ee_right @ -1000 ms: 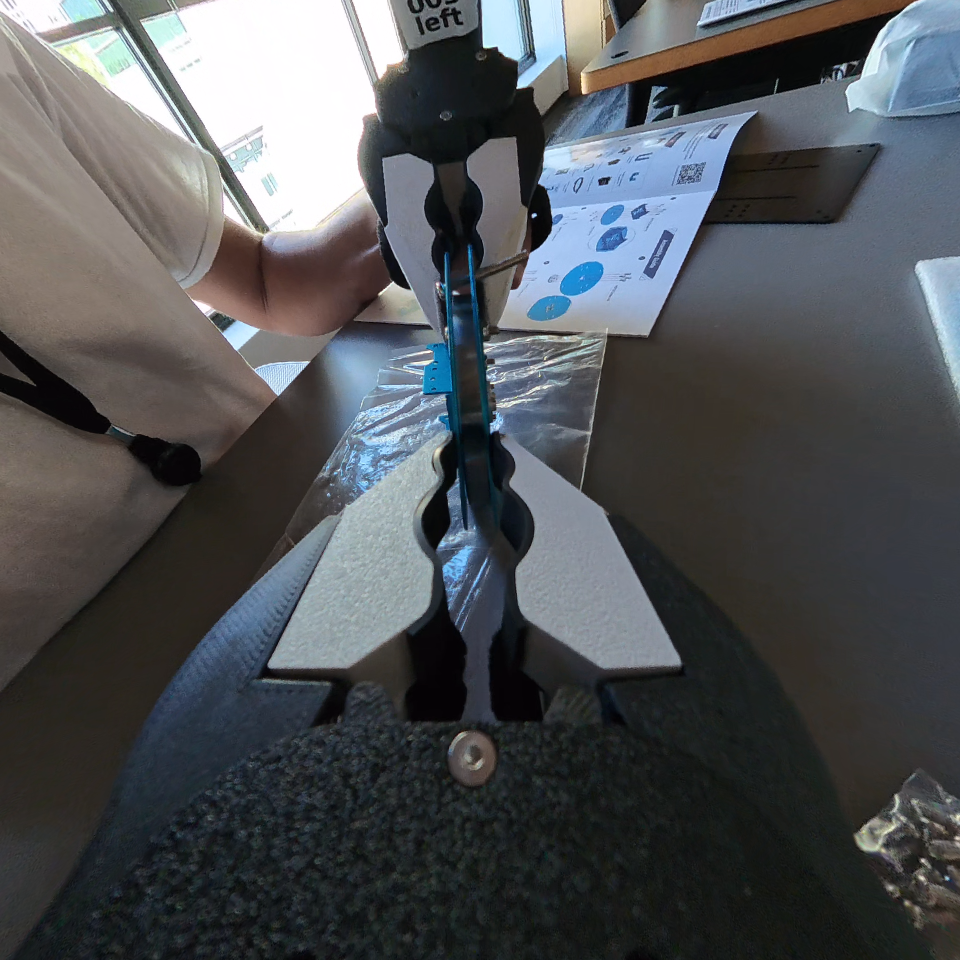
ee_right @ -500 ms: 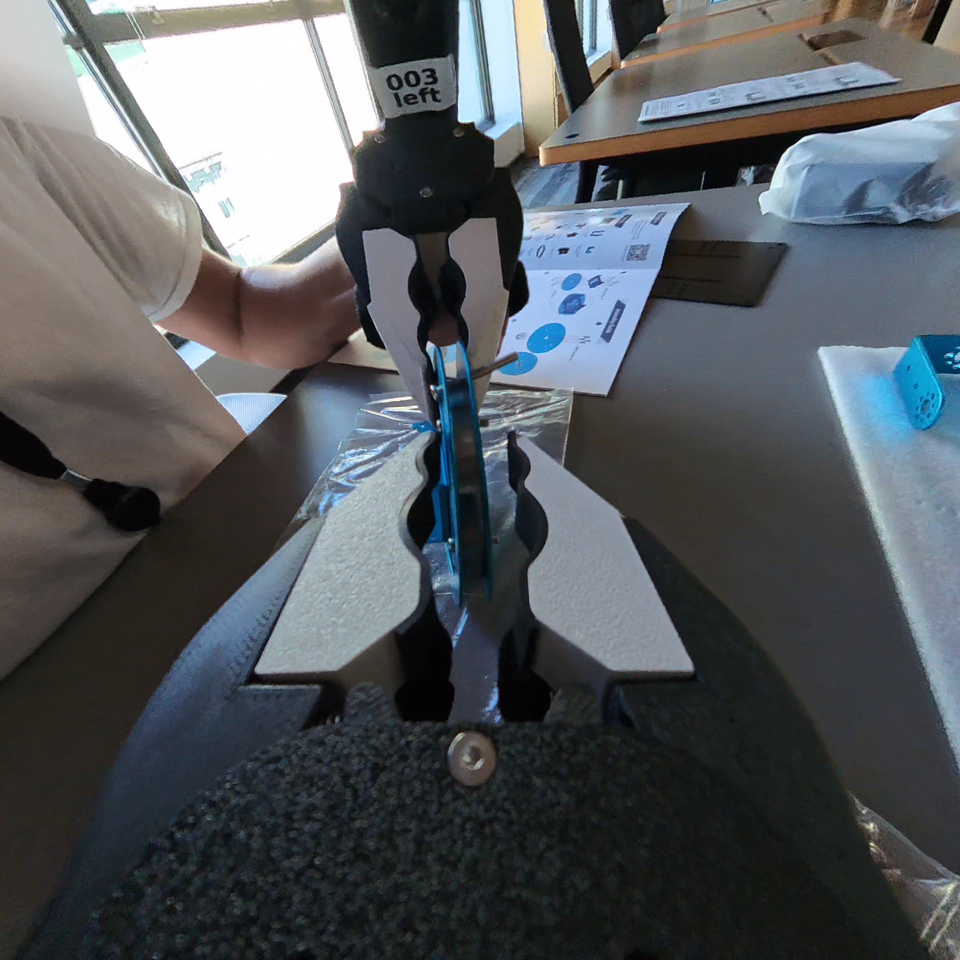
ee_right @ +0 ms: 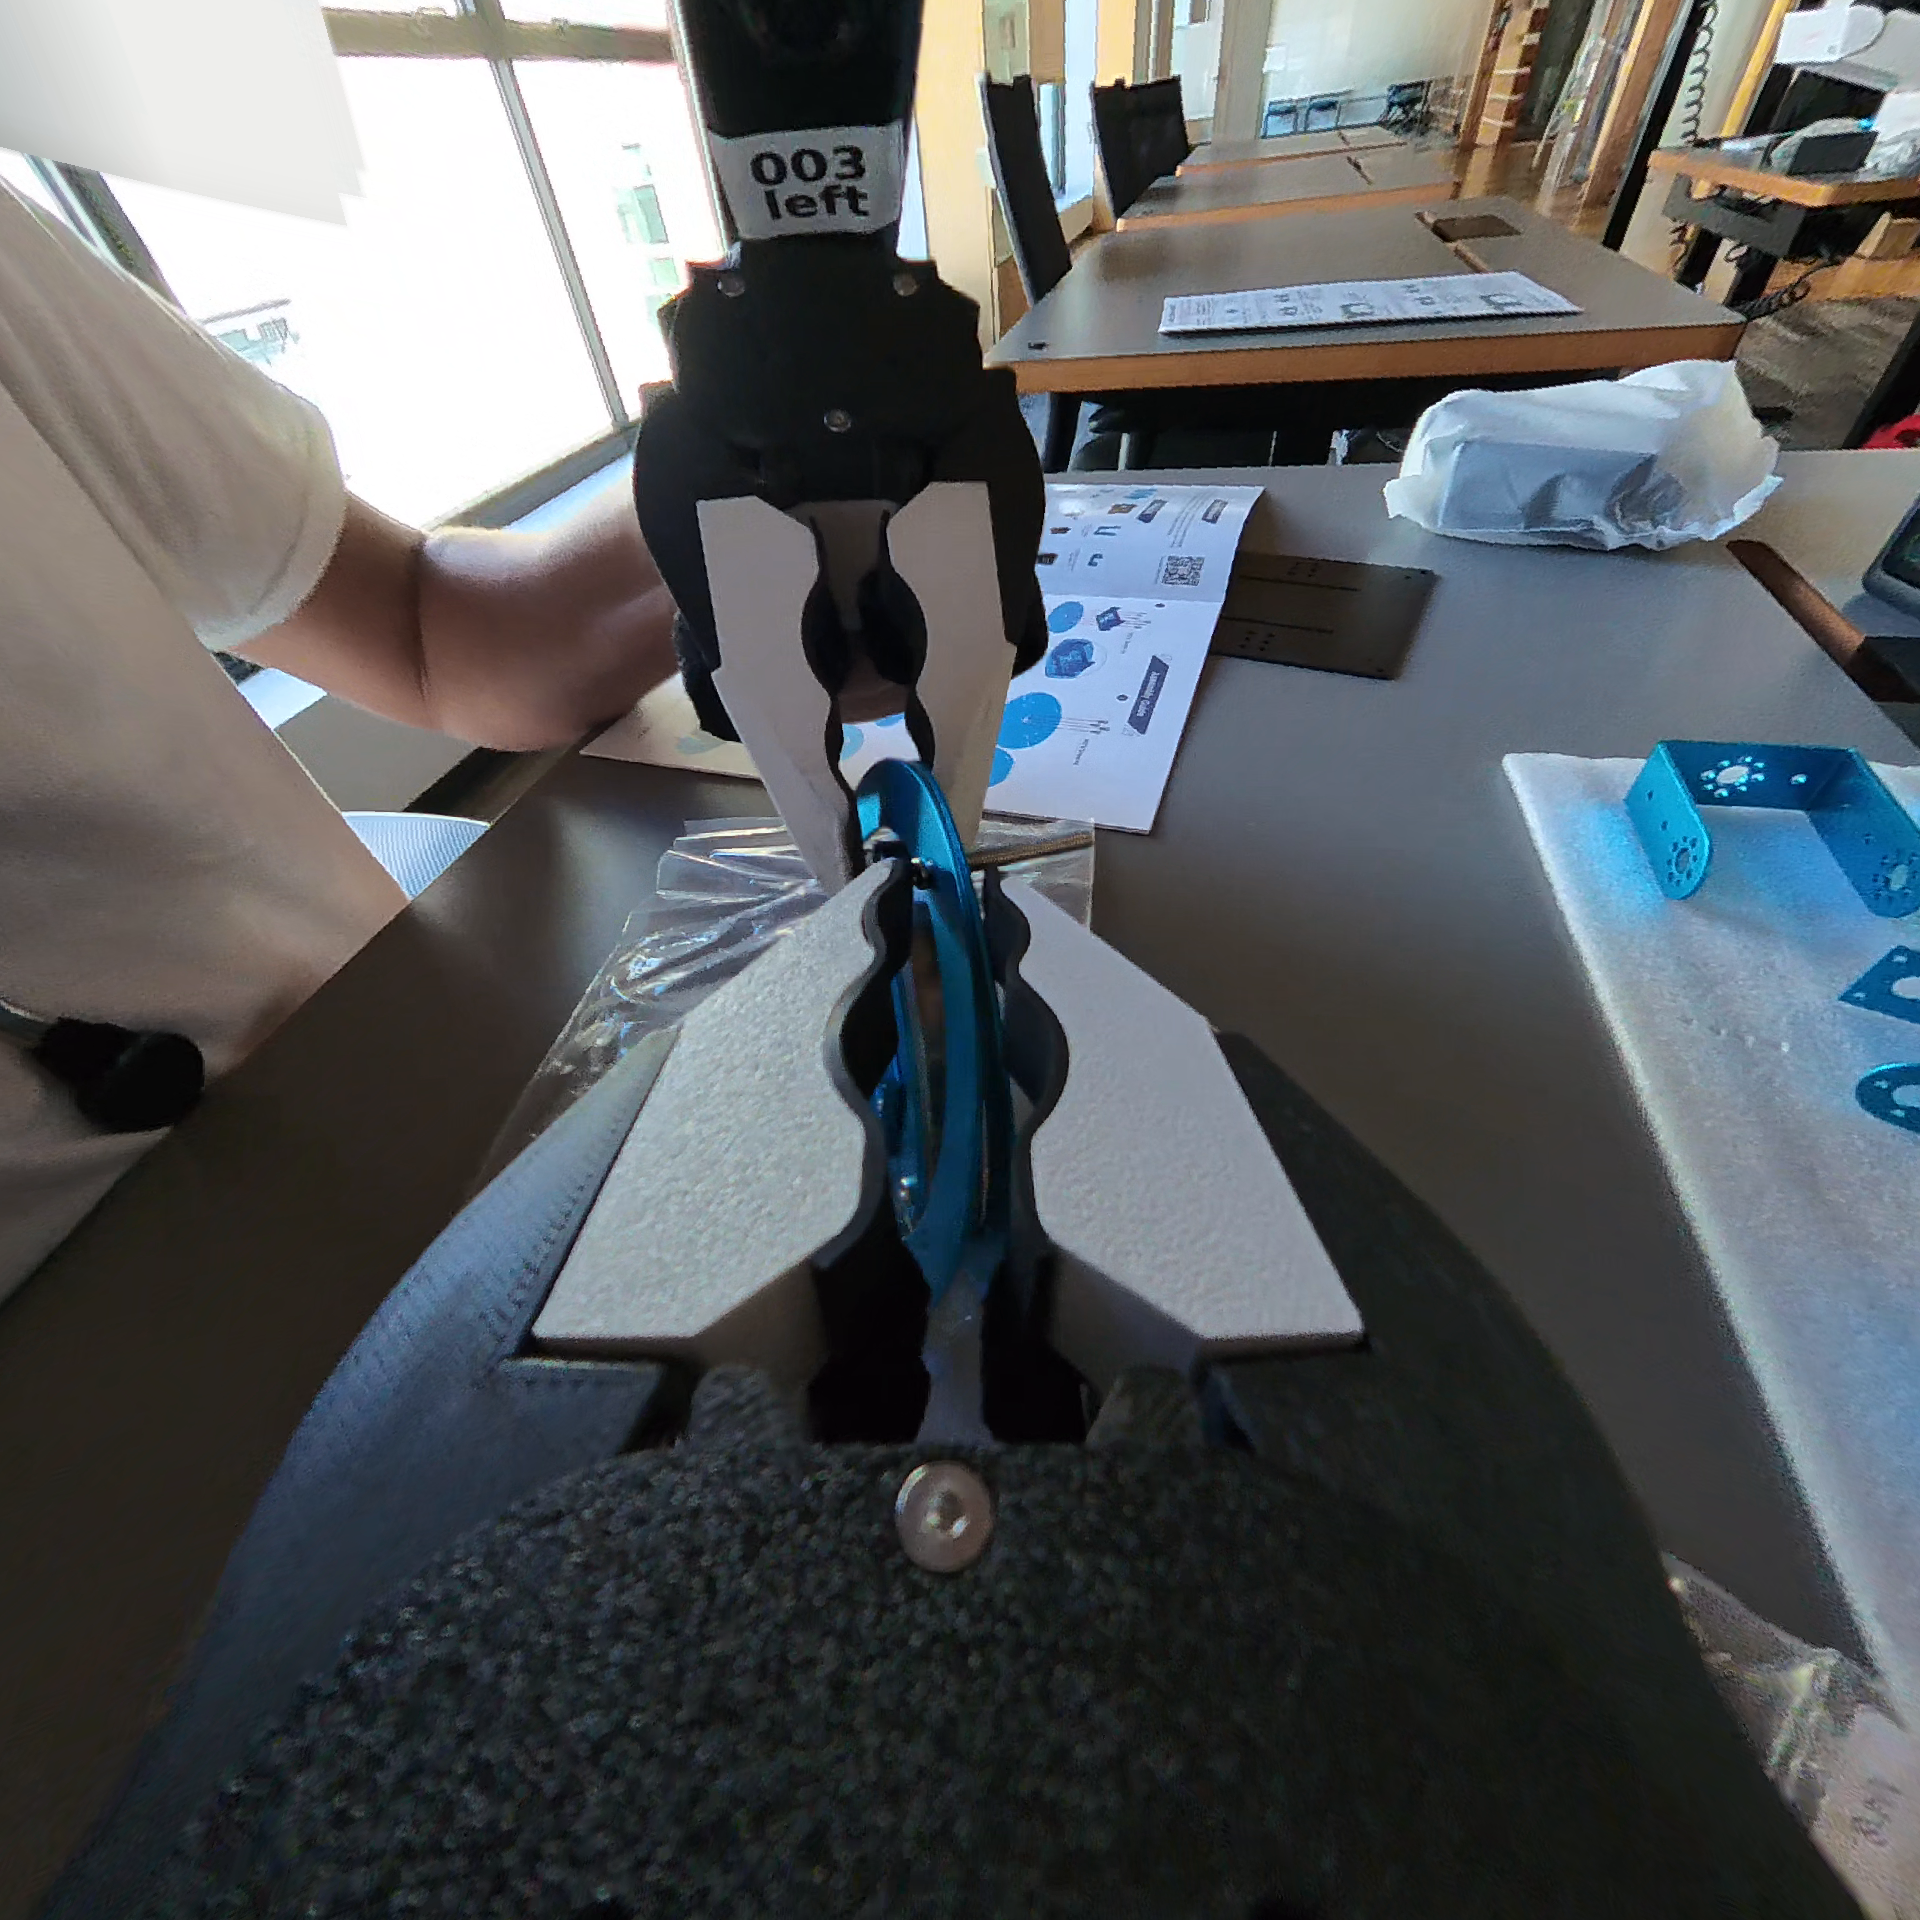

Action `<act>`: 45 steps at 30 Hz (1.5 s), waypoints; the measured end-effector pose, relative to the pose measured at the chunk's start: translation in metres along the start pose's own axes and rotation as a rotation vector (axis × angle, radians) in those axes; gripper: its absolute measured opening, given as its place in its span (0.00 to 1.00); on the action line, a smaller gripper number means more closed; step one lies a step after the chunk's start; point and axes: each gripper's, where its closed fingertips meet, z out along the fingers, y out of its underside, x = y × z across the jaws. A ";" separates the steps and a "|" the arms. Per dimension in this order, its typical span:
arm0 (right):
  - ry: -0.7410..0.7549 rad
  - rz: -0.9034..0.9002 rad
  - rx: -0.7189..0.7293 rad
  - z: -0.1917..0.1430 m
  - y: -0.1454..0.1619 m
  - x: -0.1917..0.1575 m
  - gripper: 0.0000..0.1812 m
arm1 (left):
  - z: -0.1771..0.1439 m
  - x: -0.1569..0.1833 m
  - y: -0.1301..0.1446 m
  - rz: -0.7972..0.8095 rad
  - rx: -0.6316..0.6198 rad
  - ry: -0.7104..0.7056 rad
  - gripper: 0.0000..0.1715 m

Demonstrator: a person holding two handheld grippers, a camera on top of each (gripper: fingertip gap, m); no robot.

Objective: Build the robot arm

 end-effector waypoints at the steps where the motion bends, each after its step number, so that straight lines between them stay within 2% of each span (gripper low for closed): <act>1: -0.003 0.013 0.005 -0.001 0.001 -0.001 0.06 | 0.000 0.001 0.000 0.000 0.006 0.005 0.07; 5: 0.022 -0.002 0.002 -0.007 0.005 -0.002 0.06 | 0.002 0.002 -0.001 0.008 0.022 0.014 0.07; 9: -0.021 0.053 0.001 -0.016 0.014 -0.006 0.21 | -0.001 0.002 0.001 0.002 0.043 0.020 0.07; 10: -0.043 0.075 -0.014 -0.017 0.020 -0.007 0.22 | -0.001 0.001 0.001 -0.001 0.051 0.023 0.07; 12: -0.029 0.083 -0.085 -0.017 0.036 -0.002 0.19 | -0.003 0.000 0.002 -0.005 0.061 0.027 0.07; 14: -0.009 0.053 -0.091 -0.017 0.040 0.001 0.14 | -0.004 -0.001 0.003 -0.014 0.075 0.029 0.07; 20: 0.058 -0.018 -0.014 -0.032 0.021 0.002 0.06 | -0.005 -0.001 0.004 -0.026 0.087 0.041 0.07; 26: 0.069 -0.004 -0.058 -0.037 0.021 0.005 0.07 | -0.005 -0.002 0.004 -0.030 0.089 0.036 0.07; 30: 0.044 -0.003 -0.034 -0.050 0.006 0.001 0.06 | -0.005 -0.002 0.004 -0.031 0.091 0.040 0.07; 33: -0.007 0.026 -0.104 -0.038 0.018 -0.008 0.08 | -0.004 -0.001 0.003 -0.028 0.092 0.044 0.07; 35: 0.025 0.025 -0.115 -0.033 0.024 -0.003 0.05 | -0.003 -0.001 0.002 -0.026 0.094 0.044 0.07; 36: 0.016 0.017 -0.116 -0.033 0.025 -0.004 0.01 | -0.004 -0.001 0.002 -0.028 0.096 0.042 0.07; 45: -0.018 0.065 -0.083 -0.035 0.032 -0.005 0.00 | -0.007 -0.004 0.006 -0.046 0.114 0.084 0.08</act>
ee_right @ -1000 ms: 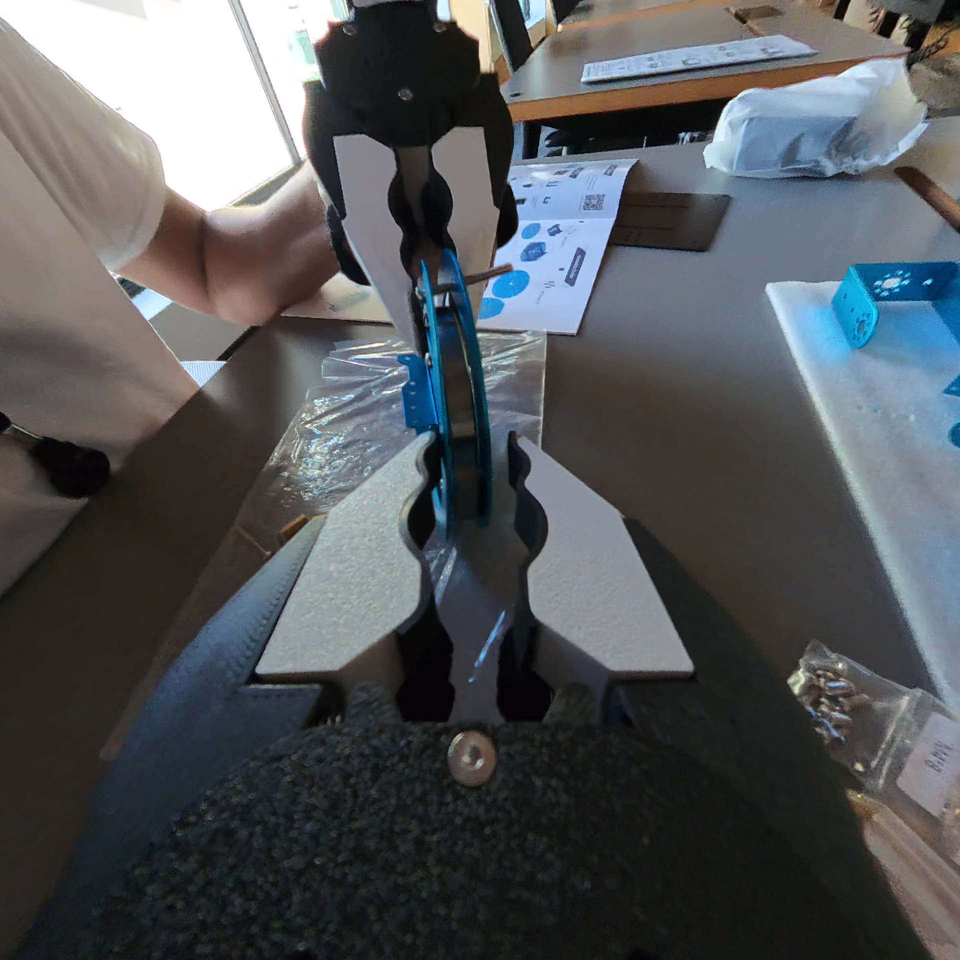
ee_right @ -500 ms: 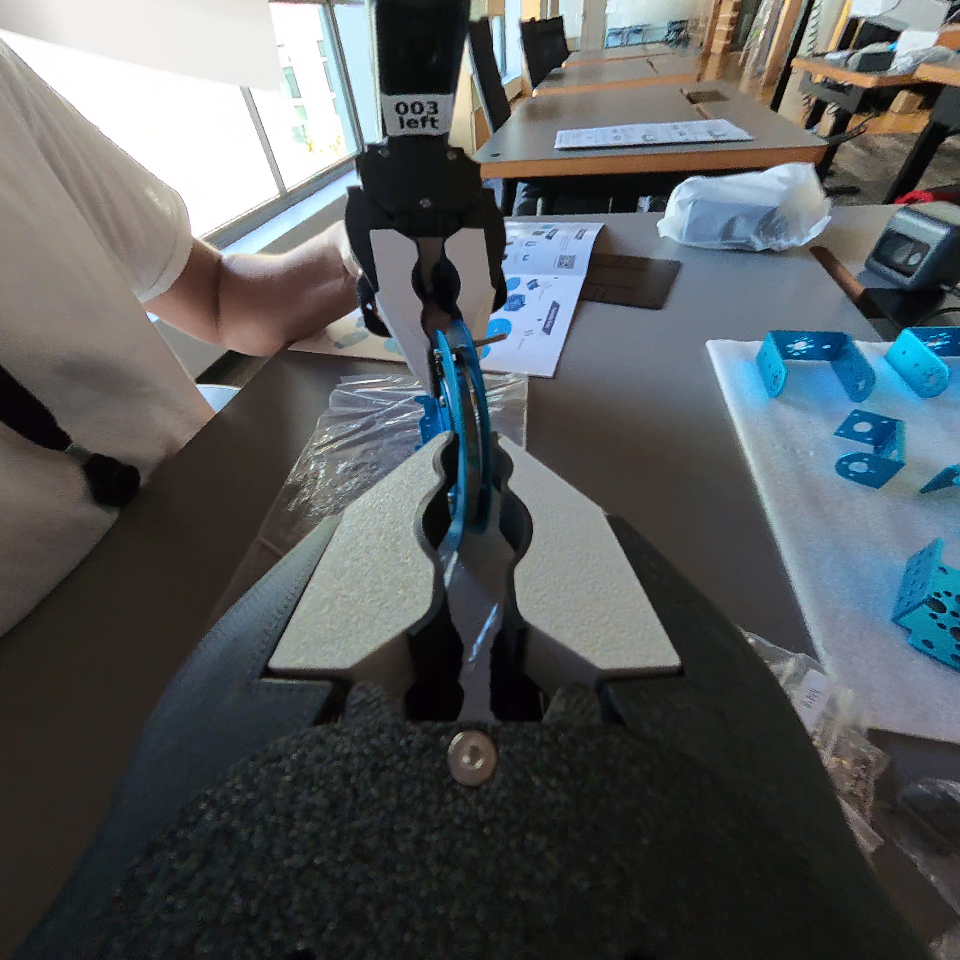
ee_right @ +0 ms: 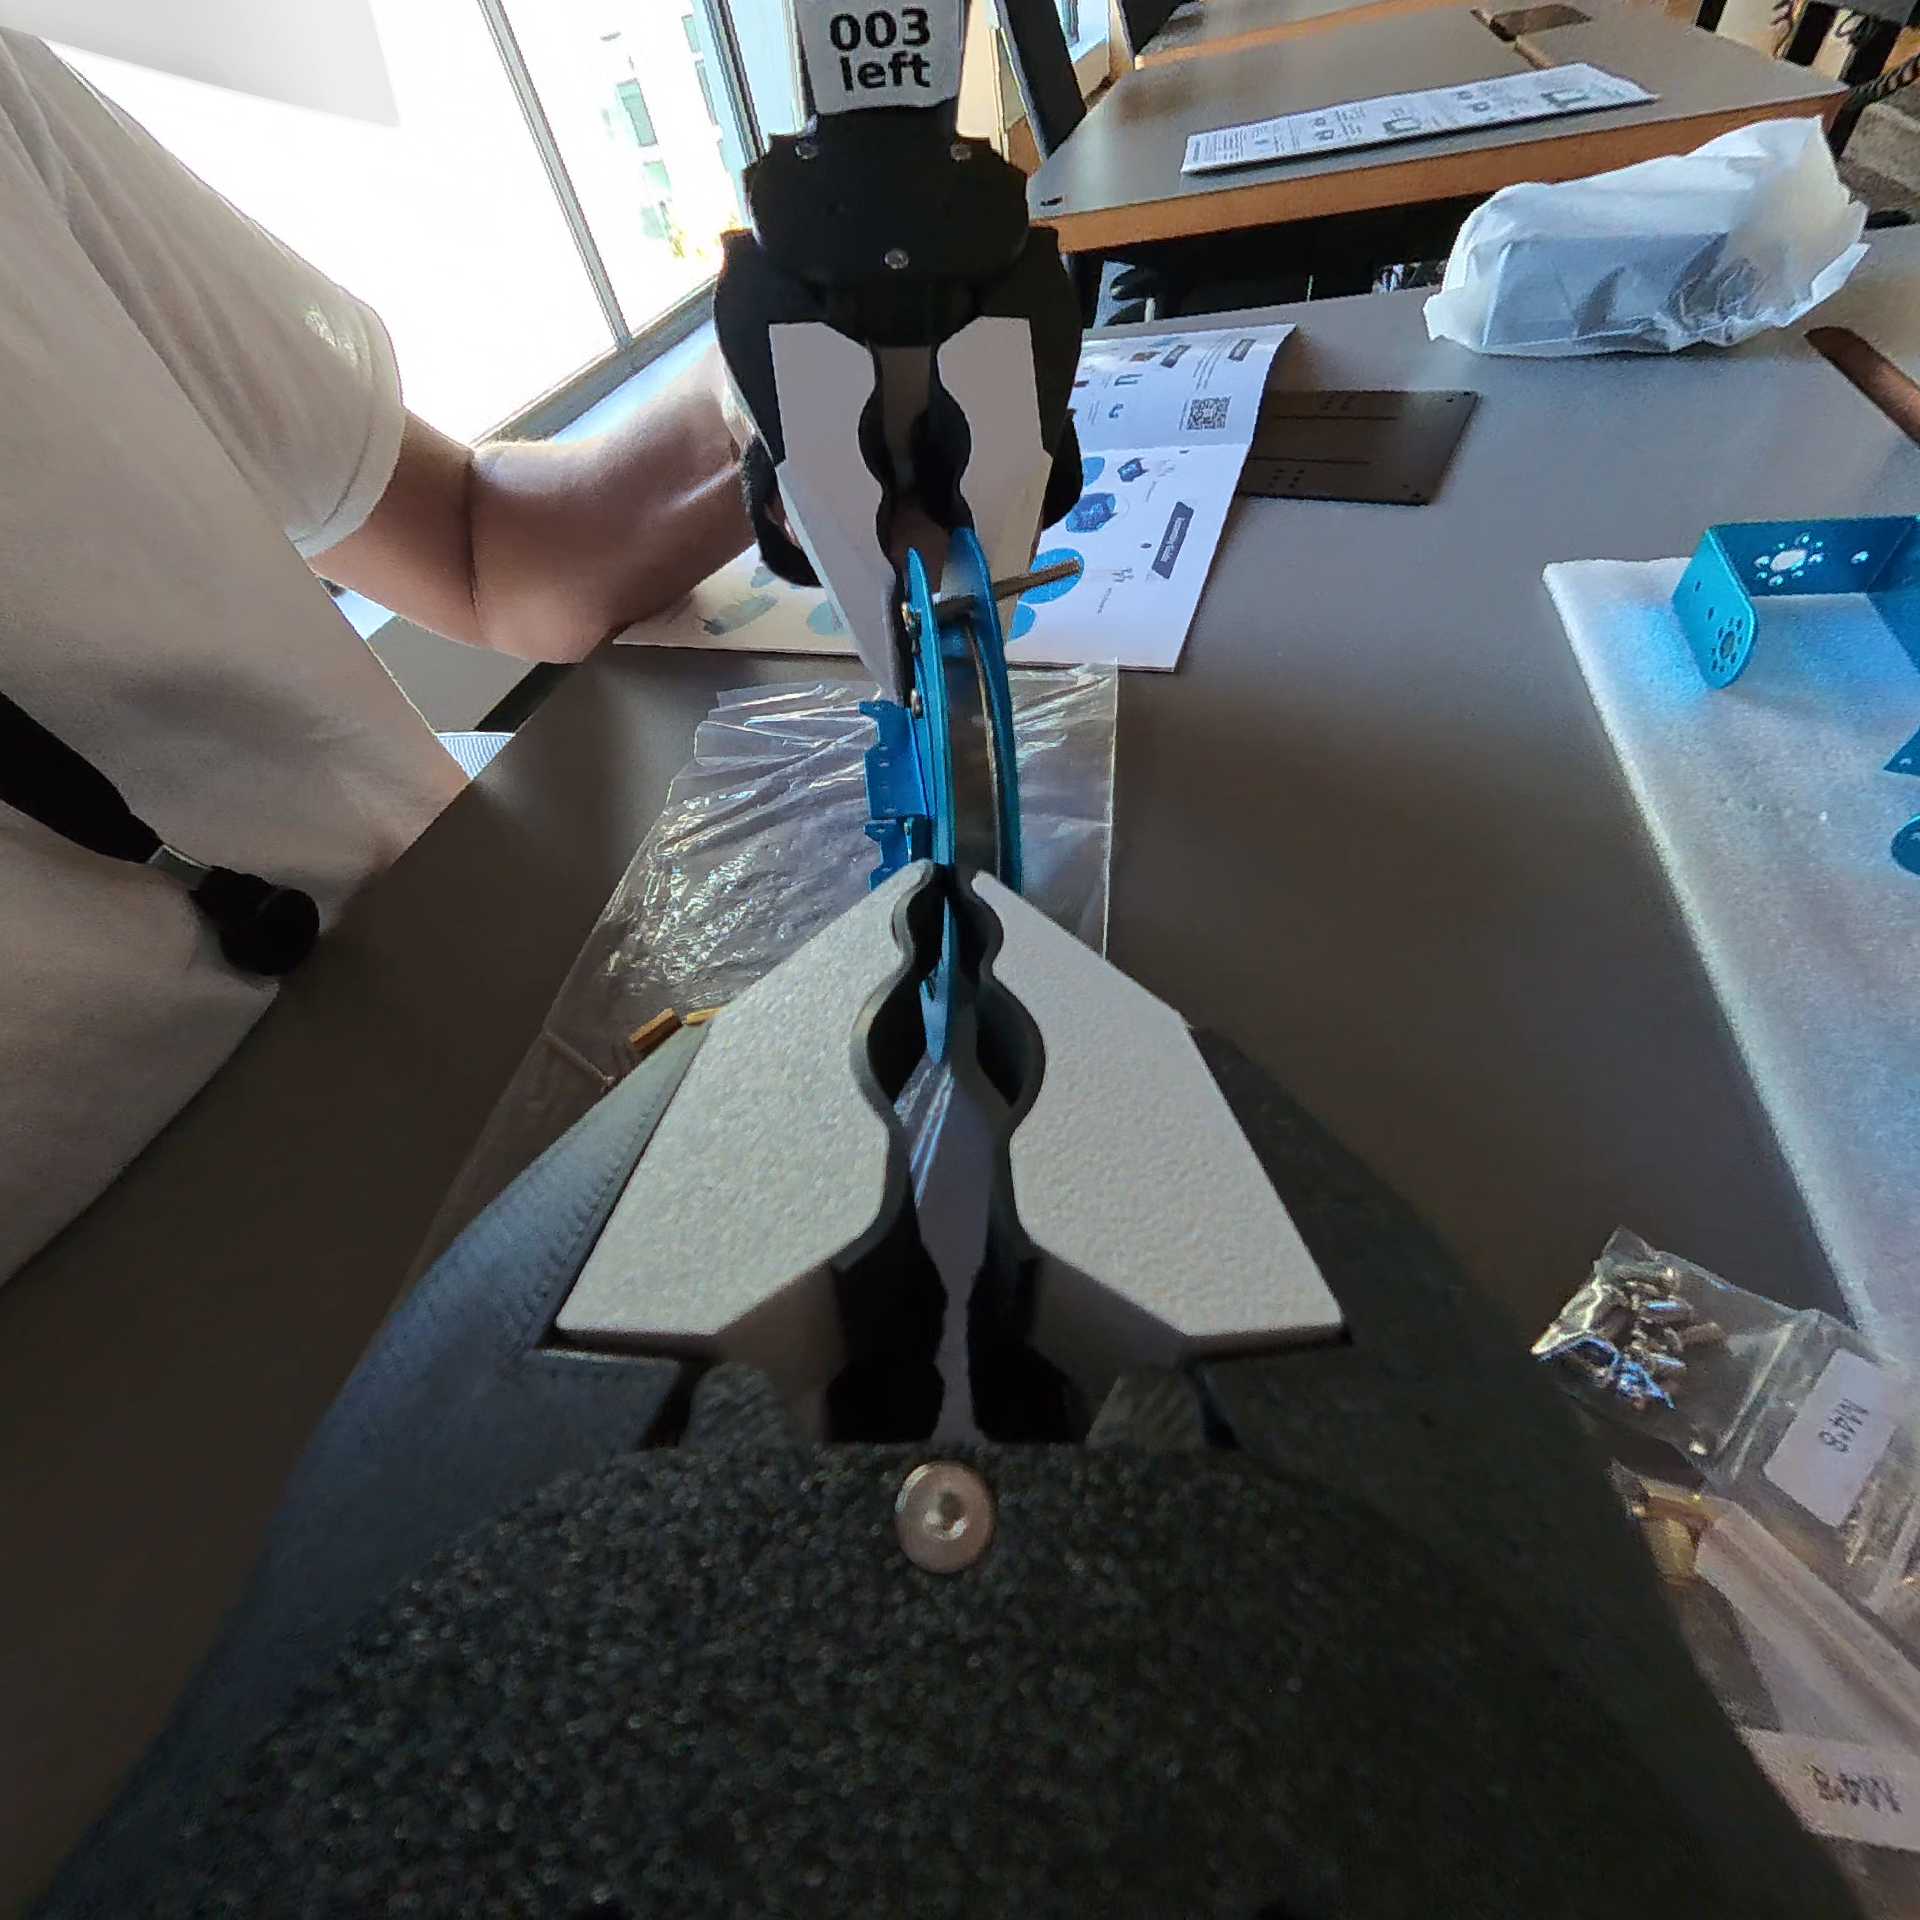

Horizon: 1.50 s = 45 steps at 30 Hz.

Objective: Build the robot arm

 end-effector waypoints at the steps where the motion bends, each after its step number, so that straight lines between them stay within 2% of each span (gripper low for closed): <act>1: -0.001 0.000 0.004 0.001 0.000 0.000 0.00 | 0.000 0.000 0.000 0.003 -0.003 0.000 0.07; 14: -0.014 0.017 0.051 0.006 0.002 -0.003 0.00 | -0.004 0.002 0.002 -0.015 0.017 0.021 0.07; 21: -0.004 -0.004 -0.005 0.014 0.009 -0.006 0.00 | -0.006 0.007 0.004 0.116 0.029 -0.054 0.07; 29: 0.017 -0.030 0.004 0.011 0.001 -0.005 0.00 | -0.011 0.005 0.008 0.081 0.021 -0.037 0.07; 45: 0.052 -0.033 0.014 0.009 0.008 0.006 0.02 | -0.009 0.001 0.005 0.003 0.054 -0.018 0.07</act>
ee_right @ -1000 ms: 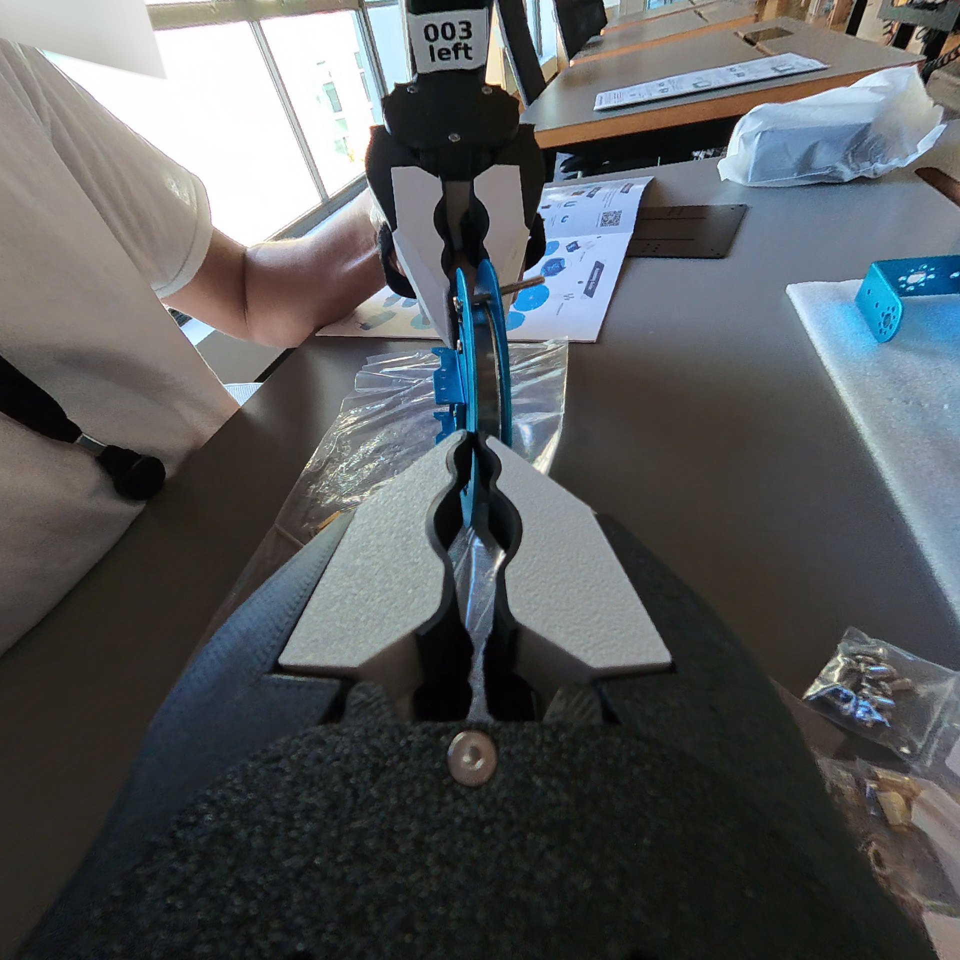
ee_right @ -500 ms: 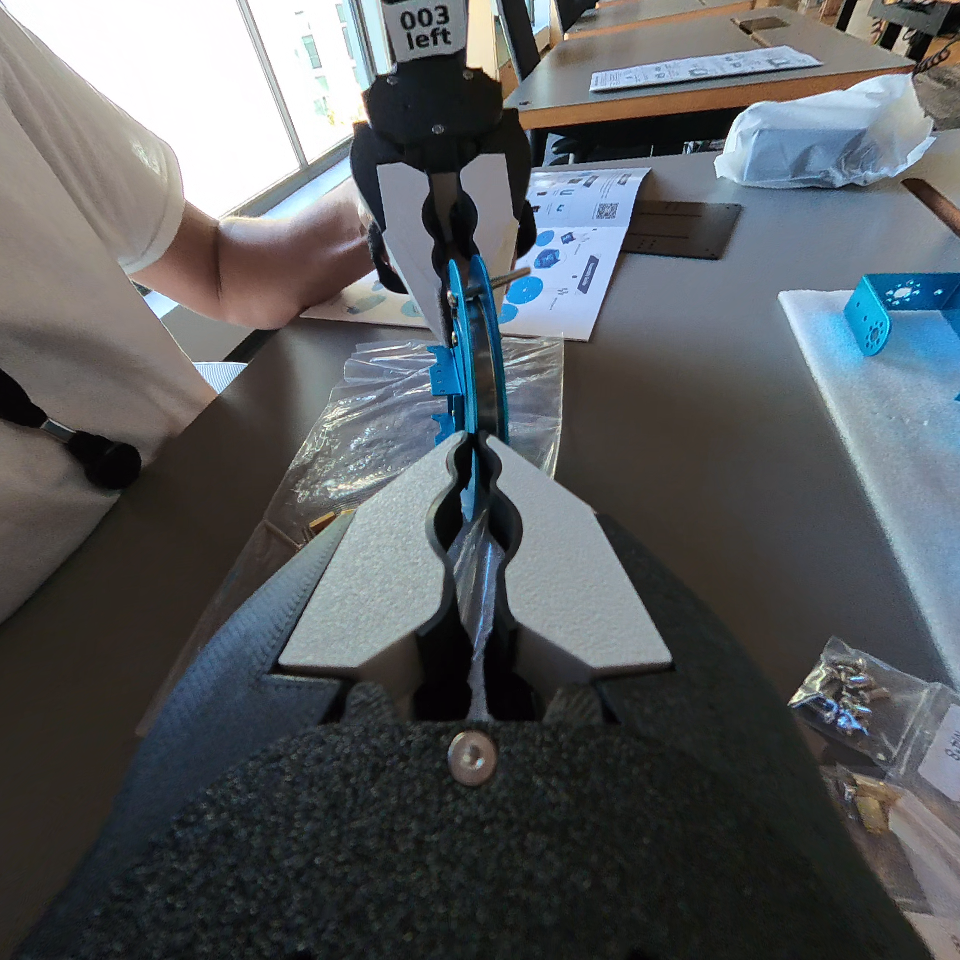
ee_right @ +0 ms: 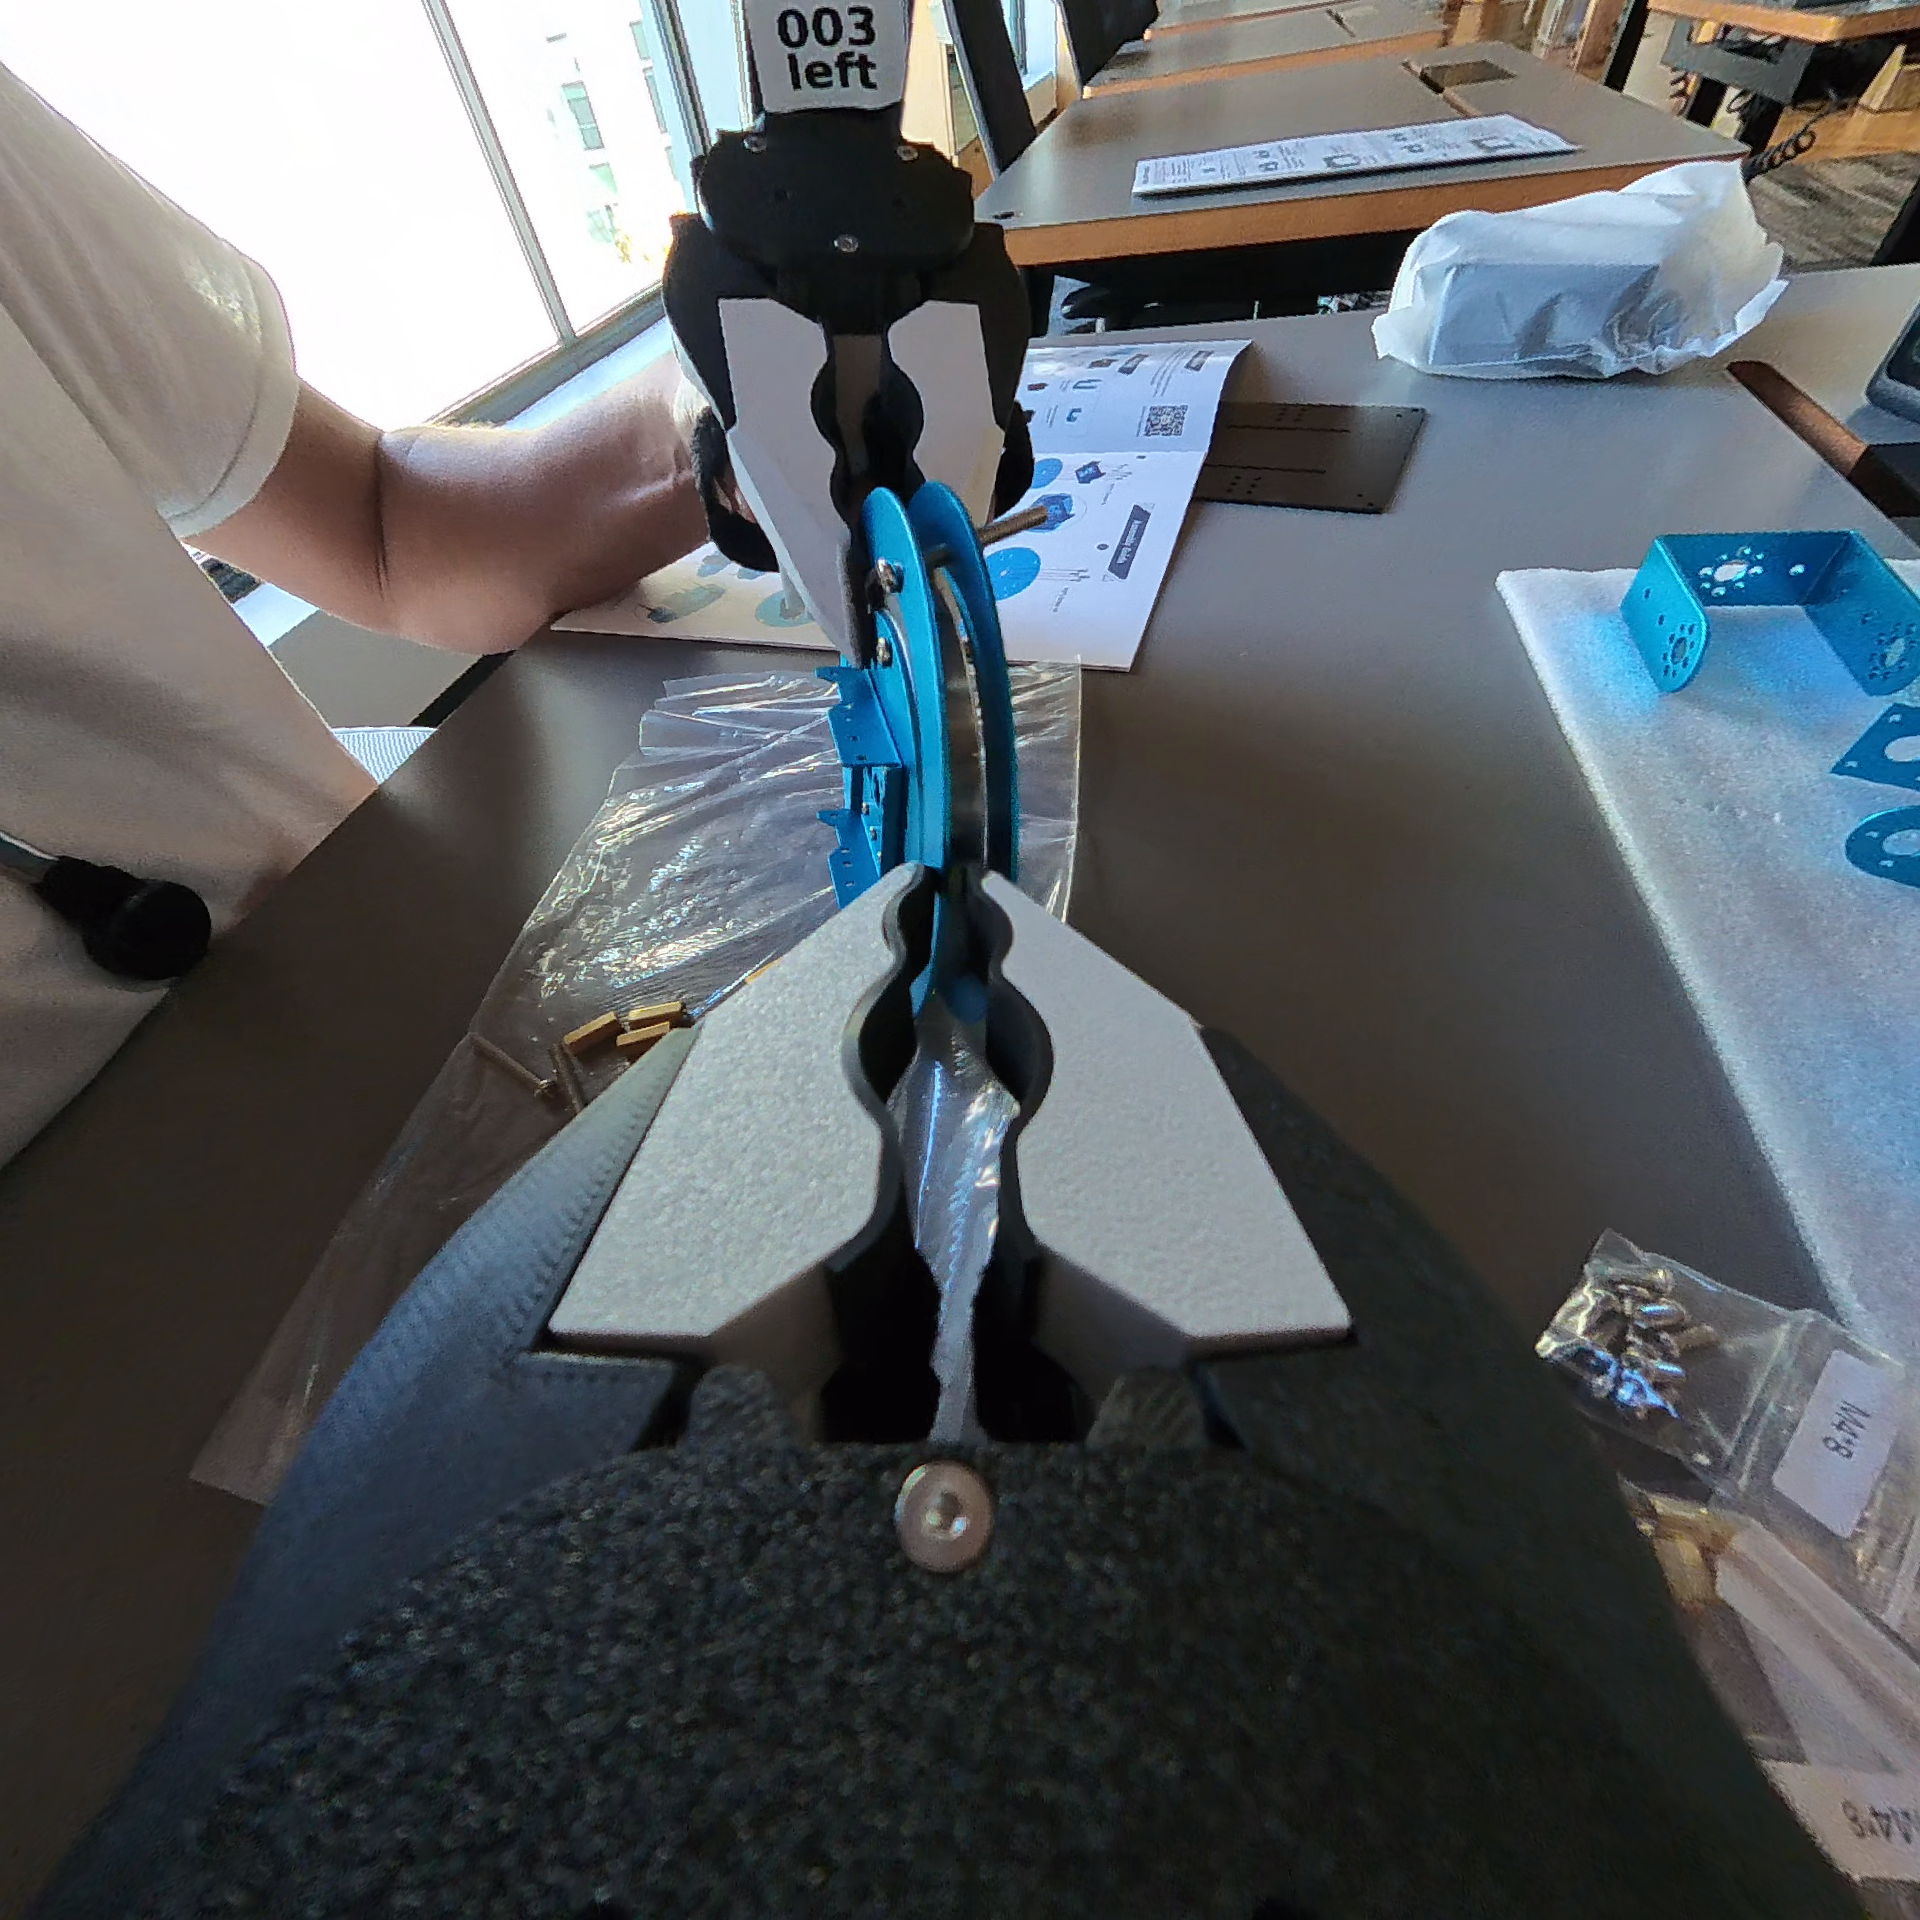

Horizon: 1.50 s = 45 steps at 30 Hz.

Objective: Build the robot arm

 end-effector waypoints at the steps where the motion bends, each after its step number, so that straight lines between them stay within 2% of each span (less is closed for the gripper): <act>1: 0.000 0.000 0.000 0.000 0.000 0.000 0.02 | 0.000 0.000 0.000 0.001 0.000 0.000 0.07; 8: -0.016 0.004 0.092 -0.013 -0.021 -0.003 0.08 | -0.002 0.001 0.001 0.012 -0.005 -0.001 0.07; 10: 0.019 0.008 0.113 -0.014 -0.027 0.002 0.13 | -0.002 0.001 0.001 0.012 -0.005 -0.003 0.07; 14: 0.020 0.043 0.056 0.001 -0.017 0.006 0.24 | -0.002 0.003 0.002 0.031 -0.006 0.002 0.07; 19: -0.009 0.020 0.023 0.009 -0.009 0.001 0.12 | -0.003 0.002 0.002 0.017 -0.001 0.015 0.07; 22: -0.015 0.024 0.027 0.009 -0.008 0.001 0.11 | -0.004 0.002 0.003 0.017 0.001 0.021 0.07; 26: -0.020 0.024 0.039 0.006 -0.012 0.000 0.14 | -0.004 0.002 0.002 0.011 0.007 0.026 0.07; 29: -0.009 0.004 0.114 -0.002 -0.041 -0.002 0.19 | -0.003 0.002 0.002 0.010 0.012 0.028 0.07; 31: -0.021 -0.016 0.088 0.003 -0.054 -0.006 0.21 | -0.002 0.002 0.001 0.012 0.013 0.023 0.07; 33: -0.020 -0.016 0.010 0.016 -0.052 -0.006 0.26 | -0.001 0.003 0.001 0.012 0.013 0.020 0.07; 38: 0.034 -0.040 -0.008 0.035 -0.048 -0.002 0.23 | 0.000 0.006 0.000 0.026 0.008 0.018 0.07; 45: 0.049 -0.077 0.018 0.039 -0.049 -0.004 0.21 | 0.001 0.008 0.000 0.032 0.011 0.015 0.07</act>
